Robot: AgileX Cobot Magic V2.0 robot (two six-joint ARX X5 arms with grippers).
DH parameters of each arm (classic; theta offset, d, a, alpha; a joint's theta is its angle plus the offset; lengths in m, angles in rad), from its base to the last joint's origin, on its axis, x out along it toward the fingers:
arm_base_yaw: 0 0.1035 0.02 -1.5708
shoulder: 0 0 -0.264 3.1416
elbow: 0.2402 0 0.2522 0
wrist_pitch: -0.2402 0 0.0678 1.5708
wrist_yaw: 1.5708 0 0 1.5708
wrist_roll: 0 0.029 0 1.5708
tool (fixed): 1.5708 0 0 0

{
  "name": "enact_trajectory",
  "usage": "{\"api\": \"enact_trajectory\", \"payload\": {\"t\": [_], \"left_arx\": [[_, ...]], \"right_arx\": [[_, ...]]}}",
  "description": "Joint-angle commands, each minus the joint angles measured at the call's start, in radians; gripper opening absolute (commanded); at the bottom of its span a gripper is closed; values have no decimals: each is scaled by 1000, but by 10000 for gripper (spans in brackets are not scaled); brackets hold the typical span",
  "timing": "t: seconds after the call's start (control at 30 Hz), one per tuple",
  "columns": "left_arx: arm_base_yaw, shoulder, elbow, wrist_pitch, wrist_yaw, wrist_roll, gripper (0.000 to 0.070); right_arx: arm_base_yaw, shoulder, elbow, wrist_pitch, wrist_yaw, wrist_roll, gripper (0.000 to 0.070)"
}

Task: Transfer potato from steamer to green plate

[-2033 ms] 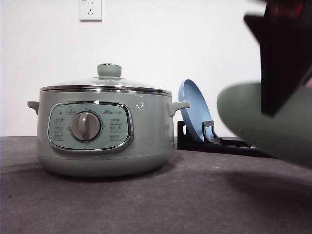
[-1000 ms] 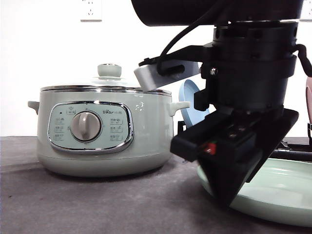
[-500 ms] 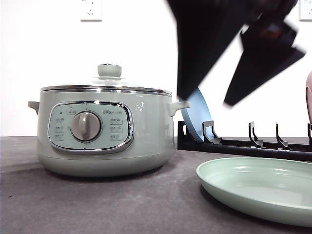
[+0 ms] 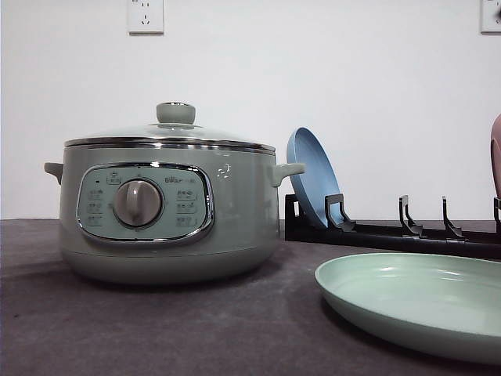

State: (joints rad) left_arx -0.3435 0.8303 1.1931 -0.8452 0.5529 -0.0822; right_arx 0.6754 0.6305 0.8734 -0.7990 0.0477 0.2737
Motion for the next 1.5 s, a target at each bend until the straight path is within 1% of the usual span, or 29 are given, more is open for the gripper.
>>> {"api": "enact_trajectory", "payload": {"t": [0.0,0.13,0.27,0.43,0.57,0.7,0.8,0.93,1.0,1.27,1.47], "left_arx": [[-5,6,23,6,5,20,700],[-5,6,23,7,5,20,700],[-5,6,23,4,5,18,700],[-5,29,26,-12,-4,18,700],[-5,96,66,-78,-93,22,700],[-5,201,147,-152,-165,24,700],[-5,298,227,-197,-210,20,700],[-11,449,358,-250,-234,3,700],[-26,527,428,-274,-269,2,700],[-89,782,646,-289,-431,11,700],[-115,918,743,-283,-520,39,700]], "right_arx": [[-9,-41,-22,-4,-14,9,614],[-26,-140,-84,-20,-39,67,614],[-26,-201,-116,-20,-110,111,614],[-25,-229,-114,19,-200,116,614],[-25,-229,-114,61,-217,120,614],[-25,-229,-114,93,-217,129,614],[-25,-229,-114,107,-217,131,614],[-25,-229,-114,111,-216,131,614],[-25,-229,-114,111,-216,131,614],[-25,-229,-114,111,-216,131,614],[-25,-229,-114,110,-216,131,614]]}}
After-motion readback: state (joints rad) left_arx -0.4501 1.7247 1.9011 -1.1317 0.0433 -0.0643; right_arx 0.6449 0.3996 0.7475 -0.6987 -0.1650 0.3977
